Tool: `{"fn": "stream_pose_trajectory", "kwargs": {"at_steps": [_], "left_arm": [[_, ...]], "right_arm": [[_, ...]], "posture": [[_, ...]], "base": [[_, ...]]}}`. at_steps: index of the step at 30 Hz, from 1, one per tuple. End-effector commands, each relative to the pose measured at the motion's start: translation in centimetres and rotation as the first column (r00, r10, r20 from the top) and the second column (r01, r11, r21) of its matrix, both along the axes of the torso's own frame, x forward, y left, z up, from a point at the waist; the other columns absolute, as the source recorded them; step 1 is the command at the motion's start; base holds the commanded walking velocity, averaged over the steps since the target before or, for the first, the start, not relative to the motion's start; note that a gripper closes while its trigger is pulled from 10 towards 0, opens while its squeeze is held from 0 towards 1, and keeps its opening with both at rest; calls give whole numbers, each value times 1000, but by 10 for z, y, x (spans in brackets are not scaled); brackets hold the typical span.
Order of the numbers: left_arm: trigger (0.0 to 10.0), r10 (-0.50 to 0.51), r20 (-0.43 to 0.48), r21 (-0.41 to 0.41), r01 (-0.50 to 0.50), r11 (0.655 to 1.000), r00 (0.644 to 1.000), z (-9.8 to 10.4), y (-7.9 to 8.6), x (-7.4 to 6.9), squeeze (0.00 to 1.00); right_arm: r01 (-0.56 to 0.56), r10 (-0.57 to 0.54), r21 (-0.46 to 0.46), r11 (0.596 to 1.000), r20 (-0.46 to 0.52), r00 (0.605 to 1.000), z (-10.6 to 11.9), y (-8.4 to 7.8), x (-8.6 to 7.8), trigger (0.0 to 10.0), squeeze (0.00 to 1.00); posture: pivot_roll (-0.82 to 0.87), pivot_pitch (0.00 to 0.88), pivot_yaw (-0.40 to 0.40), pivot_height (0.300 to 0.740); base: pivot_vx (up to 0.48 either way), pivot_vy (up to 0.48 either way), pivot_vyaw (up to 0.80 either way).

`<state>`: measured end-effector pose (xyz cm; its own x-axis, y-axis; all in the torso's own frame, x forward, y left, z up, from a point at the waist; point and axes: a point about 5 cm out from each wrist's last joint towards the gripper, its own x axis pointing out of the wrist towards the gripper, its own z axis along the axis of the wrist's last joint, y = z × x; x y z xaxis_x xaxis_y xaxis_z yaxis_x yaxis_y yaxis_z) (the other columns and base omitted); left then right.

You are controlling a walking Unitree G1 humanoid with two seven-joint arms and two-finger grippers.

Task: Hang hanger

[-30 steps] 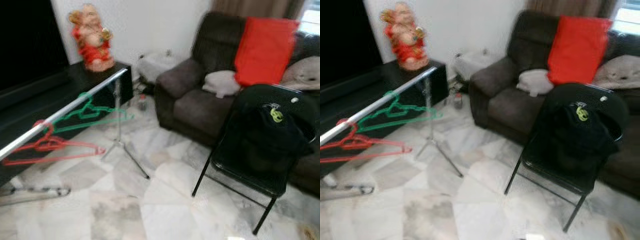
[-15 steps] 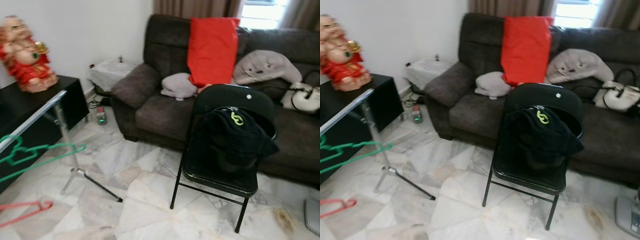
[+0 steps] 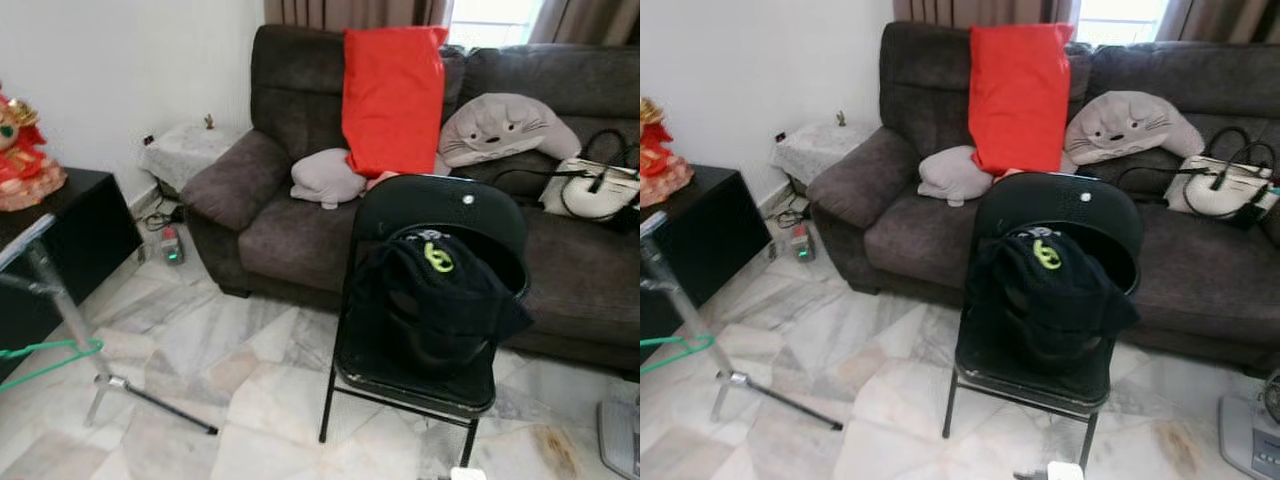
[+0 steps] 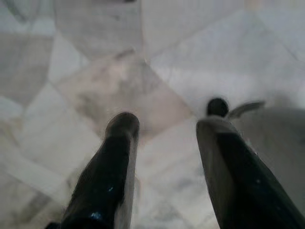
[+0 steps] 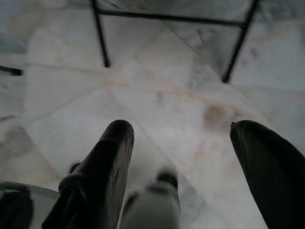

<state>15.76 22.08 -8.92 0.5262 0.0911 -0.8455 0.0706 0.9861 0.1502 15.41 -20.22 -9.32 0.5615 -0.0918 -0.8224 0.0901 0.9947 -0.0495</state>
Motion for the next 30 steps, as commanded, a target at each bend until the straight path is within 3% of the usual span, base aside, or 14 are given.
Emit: {"fn": "stream_pose_trajectory", "kwargs": {"at_steps": [1, 14, 26, 30], "left_arm": [[10000, -1, -9, 6, 1, 1000, 1000, 0, 3, -3, 0], [10000, -6, 2, -6, 6, 1000, 1000, 0, -8, 5, 0], [10000, -18, -8, -9, 18, 1000, 1000, -1, -7, 1, 0], [10000, -15, -7, -11, 15, 1000, 1000, -2, -7, 0, 0]], "right_arm": [[-9, 9, 8, 1000, 21, 1000, 3, 6, 10, 10000, 0], [-11, 11, 11, 1000, 30, 999, 5, 7, 15, 10000, 0], [-13, 13, 9, 1000, 60, 998, 7, 8, 18, 10000, 0], [-19, 21, -14, 1000, 121, 992, 13, 5, 27, 10000, 0]], "posture": [[94, 0, 36, 740], [96, 0, 35, 740], [74, 0, 36, 740], [61, 0, 16, 740]], "base": [[251, 0, 0], [289, 0, 0], [0, 0, 0], [0, 0, 0]]}}
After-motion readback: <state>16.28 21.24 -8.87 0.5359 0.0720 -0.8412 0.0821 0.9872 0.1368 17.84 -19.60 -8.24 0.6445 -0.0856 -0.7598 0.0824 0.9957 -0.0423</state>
